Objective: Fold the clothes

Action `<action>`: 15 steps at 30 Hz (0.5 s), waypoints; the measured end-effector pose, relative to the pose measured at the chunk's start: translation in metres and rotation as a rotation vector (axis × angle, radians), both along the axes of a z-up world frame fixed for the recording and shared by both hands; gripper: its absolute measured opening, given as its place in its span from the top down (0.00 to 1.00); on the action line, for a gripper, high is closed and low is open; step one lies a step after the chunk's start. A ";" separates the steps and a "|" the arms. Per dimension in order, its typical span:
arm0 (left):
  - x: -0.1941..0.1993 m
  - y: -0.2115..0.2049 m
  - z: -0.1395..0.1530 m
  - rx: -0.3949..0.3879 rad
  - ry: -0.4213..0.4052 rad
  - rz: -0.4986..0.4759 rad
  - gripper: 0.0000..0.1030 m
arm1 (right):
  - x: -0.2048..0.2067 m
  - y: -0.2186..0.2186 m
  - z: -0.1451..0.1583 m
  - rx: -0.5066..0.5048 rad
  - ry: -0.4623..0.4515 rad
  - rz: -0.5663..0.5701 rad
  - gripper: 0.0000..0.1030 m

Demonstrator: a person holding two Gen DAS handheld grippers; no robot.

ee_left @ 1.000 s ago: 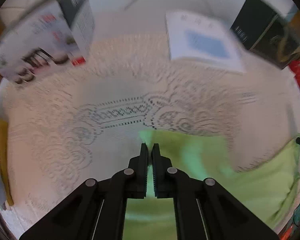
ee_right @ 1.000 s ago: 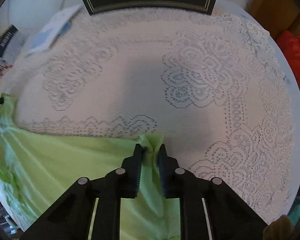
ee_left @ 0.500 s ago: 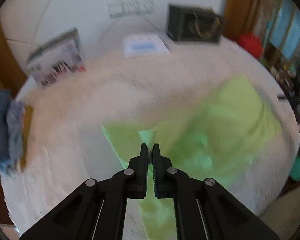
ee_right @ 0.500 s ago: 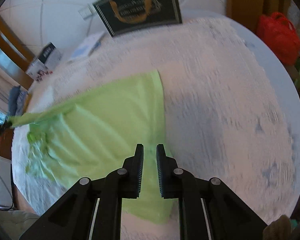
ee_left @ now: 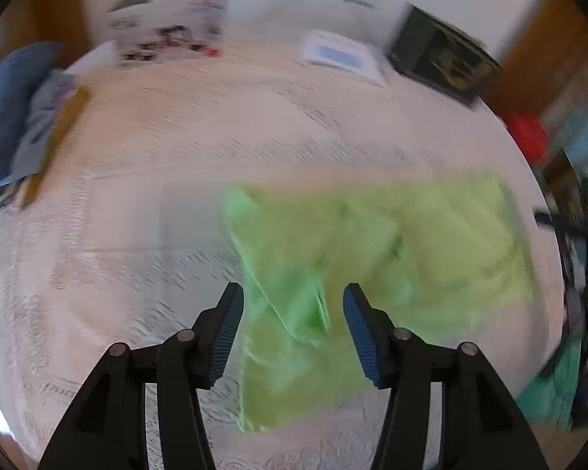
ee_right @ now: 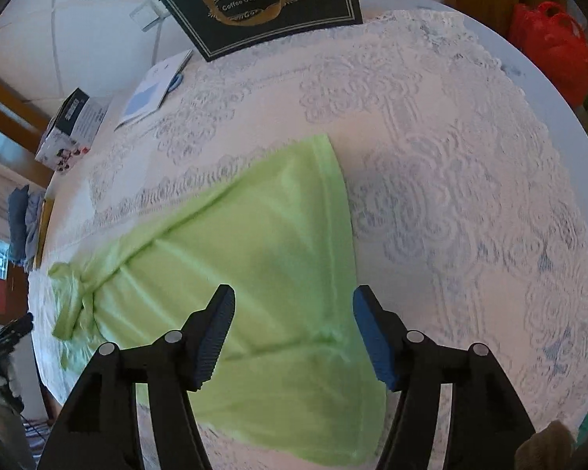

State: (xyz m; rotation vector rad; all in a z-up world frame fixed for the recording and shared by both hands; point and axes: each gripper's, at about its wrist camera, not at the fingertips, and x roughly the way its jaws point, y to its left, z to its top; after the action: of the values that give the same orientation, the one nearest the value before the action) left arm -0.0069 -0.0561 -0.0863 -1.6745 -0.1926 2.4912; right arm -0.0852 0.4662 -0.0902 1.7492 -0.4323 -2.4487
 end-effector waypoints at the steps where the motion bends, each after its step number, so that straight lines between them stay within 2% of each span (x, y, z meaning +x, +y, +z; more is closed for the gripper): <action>1: -0.008 0.001 -0.002 -0.011 -0.004 0.023 0.48 | -0.006 -0.001 0.001 0.008 -0.002 -0.009 0.39; 6: -0.032 0.025 -0.025 -0.007 -0.045 0.015 0.48 | -0.044 -0.001 0.006 0.019 -0.011 -0.056 0.42; 12: -0.052 0.053 -0.048 0.007 -0.084 -0.034 0.48 | -0.100 -0.005 -0.006 0.033 -0.055 -0.034 0.41; 15: -0.055 0.053 -0.057 0.005 -0.106 -0.025 0.48 | -0.123 -0.004 -0.018 0.045 -0.085 -0.034 0.31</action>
State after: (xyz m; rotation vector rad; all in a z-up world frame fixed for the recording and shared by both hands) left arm -0.0618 -0.0035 -0.1437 -1.7975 -0.1869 2.3840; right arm -0.2082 0.4618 -0.1086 1.8853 -0.4205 -2.4318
